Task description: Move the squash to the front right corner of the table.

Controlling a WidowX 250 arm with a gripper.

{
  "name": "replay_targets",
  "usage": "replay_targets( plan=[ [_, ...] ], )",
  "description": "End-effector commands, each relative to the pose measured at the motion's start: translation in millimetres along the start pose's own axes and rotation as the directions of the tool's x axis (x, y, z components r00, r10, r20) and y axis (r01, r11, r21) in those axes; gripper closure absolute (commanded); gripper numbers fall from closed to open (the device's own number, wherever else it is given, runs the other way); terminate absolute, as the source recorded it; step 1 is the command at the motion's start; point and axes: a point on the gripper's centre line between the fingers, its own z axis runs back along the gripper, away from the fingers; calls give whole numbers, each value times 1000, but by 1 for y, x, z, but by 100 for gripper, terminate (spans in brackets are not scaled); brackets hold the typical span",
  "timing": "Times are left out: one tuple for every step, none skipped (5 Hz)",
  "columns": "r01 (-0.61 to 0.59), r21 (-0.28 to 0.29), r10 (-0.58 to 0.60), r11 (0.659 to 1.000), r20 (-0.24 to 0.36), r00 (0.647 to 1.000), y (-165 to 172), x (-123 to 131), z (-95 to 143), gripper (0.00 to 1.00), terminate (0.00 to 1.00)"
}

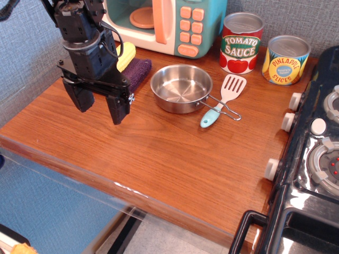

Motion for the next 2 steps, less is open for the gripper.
replay_targets(
  plan=[
    [0, 0, 0, 1000, 0, 1000, 0, 0, 0, 0, 0],
    [-43, -1, 43, 999, -42, 998, 10, 10, -6, 0, 0]
  ],
)
